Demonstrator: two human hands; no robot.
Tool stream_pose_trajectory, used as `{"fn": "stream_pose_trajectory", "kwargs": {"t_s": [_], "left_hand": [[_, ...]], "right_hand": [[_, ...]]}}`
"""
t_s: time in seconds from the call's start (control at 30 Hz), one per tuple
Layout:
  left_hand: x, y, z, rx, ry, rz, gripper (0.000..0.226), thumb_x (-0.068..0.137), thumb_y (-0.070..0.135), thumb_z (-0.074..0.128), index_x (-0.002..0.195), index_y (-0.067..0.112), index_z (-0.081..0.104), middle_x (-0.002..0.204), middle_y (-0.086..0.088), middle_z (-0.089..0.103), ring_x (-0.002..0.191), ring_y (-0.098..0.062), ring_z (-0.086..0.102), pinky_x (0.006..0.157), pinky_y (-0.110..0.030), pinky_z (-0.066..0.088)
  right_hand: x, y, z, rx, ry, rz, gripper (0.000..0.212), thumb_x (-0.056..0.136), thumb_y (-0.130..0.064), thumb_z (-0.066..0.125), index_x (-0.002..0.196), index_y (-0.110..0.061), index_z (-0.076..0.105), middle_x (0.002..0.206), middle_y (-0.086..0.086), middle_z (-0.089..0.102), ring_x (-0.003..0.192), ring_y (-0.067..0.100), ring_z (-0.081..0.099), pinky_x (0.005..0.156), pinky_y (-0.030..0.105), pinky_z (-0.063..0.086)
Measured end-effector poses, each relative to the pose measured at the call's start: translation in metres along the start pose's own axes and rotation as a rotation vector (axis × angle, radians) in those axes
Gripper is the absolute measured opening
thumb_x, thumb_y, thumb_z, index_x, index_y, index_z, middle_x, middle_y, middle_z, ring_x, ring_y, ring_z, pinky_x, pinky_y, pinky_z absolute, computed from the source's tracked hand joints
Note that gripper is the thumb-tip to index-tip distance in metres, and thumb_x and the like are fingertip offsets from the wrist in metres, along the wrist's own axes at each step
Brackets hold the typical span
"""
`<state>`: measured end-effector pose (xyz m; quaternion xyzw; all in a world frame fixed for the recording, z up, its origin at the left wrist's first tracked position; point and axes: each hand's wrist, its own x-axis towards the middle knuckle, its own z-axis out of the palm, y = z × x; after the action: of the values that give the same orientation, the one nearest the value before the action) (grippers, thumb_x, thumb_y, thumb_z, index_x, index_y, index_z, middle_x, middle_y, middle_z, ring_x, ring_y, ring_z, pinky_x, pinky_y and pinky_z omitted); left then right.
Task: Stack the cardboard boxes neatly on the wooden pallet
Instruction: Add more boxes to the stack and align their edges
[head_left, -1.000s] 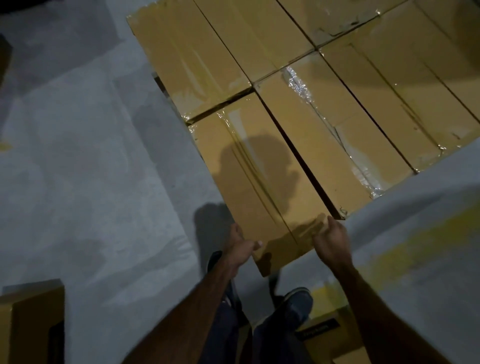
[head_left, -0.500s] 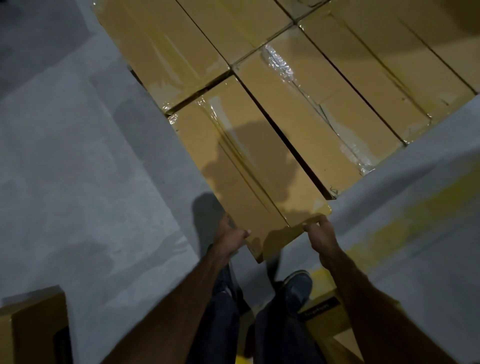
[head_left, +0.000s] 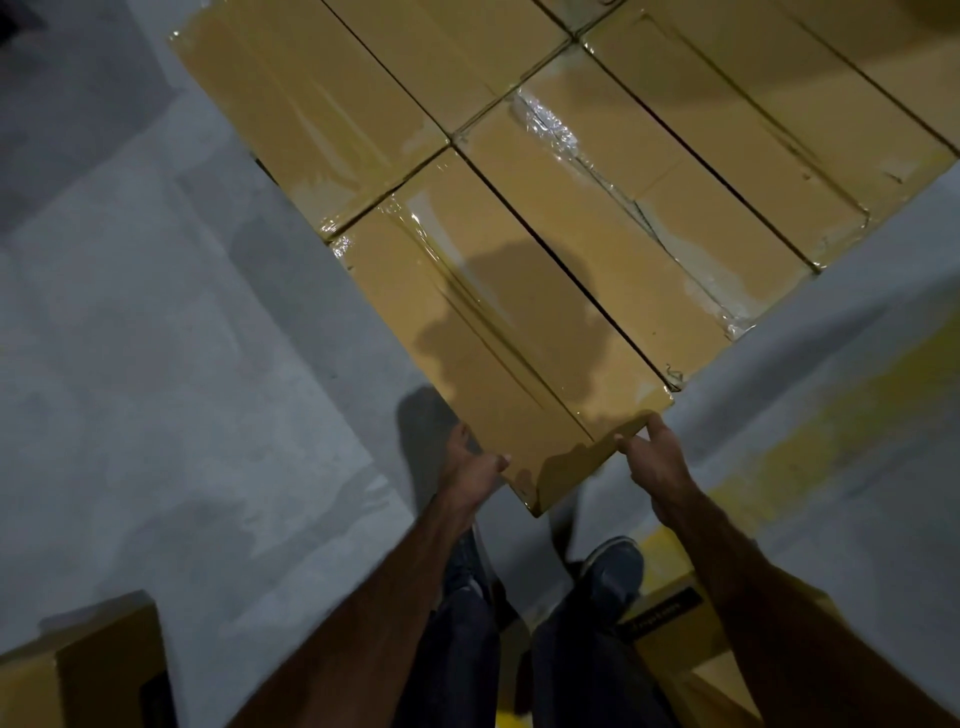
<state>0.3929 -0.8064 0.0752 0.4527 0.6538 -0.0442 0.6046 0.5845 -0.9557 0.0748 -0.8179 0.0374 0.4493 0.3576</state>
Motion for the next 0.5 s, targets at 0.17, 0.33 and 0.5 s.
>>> {"fn": "stream_pose_trajectory", "kwargs": {"t_s": [0.17,0.33,0.5], "left_hand": [[-0.002,0.005,-0.001,-0.029,-0.006,0.018,0.092,0.089,0.006,0.080,0.164,0.025,0.032,0.170,0.007,0.032,0.155,-0.023,0.033,0.121,-0.050,0.039],[-0.003,0.008,-0.001,-0.039,-0.041,0.024,0.084,0.093,-0.002,0.074,0.164,0.021,0.034,0.163,0.012,0.038,0.147,-0.015,0.037,0.117,-0.039,0.040],[-0.009,0.015,-0.003,-0.007,-0.056,0.035,0.076,0.095,-0.005,0.070,0.161,0.016,0.037,0.152,0.007,0.048,0.146,-0.022,0.041,0.102,-0.025,0.035]], "right_hand": [[0.003,0.002,0.002,0.023,0.021,0.012,0.015,0.101,-0.006,0.058,0.114,-0.014,0.058,0.104,0.005,0.059,0.070,0.010,0.040,0.058,0.025,0.034],[0.001,-0.002,0.003,0.090,0.074,0.004,0.020,0.100,-0.006,0.057,0.115,-0.016,0.062,0.106,0.006,0.060,0.083,0.016,0.049,0.060,0.024,0.036],[-0.003,-0.004,0.004,0.098,0.067,0.015,0.022,0.099,-0.004,0.059,0.116,-0.017,0.064,0.114,0.007,0.065,0.093,0.021,0.055,0.068,0.030,0.043]]}}
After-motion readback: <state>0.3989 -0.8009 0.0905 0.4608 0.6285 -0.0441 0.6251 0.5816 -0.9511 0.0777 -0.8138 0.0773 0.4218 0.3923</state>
